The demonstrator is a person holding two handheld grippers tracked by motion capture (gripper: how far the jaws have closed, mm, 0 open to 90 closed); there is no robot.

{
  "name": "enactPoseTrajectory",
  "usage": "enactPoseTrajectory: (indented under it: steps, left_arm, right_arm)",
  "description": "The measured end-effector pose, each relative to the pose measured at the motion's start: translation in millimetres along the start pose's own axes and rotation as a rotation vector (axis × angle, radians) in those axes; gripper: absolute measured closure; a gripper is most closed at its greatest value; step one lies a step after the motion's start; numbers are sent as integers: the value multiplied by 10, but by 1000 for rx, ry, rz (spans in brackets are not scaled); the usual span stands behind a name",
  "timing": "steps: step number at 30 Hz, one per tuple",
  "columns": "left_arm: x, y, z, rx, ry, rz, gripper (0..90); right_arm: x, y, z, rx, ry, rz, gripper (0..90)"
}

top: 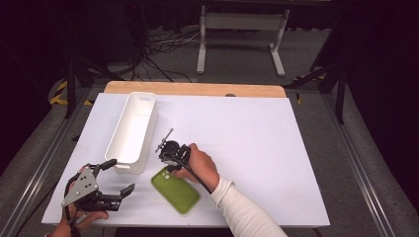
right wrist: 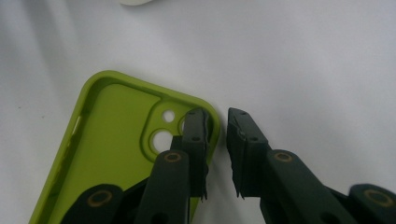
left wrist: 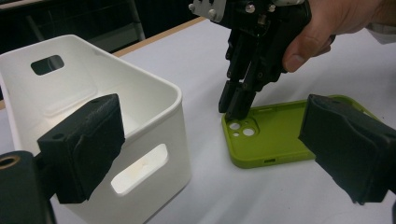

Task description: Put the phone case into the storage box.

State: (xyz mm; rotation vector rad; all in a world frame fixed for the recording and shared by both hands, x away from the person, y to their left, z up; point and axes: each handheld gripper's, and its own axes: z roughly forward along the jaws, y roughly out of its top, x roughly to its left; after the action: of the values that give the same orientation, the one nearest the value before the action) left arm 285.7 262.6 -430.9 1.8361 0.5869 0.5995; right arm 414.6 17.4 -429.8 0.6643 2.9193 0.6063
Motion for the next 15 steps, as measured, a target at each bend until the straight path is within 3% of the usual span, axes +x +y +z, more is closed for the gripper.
enactPoseTrajectory:
  steps: [6,15]
  left_arm:
    - [11,0,7,8,-8,1,76]
    - [10,-6,21,3,-8,-6,78]
  right_arm:
    - [13,41,5,28,2,-9,825]
    - [31,-4,1,-2,-33,-16,861]
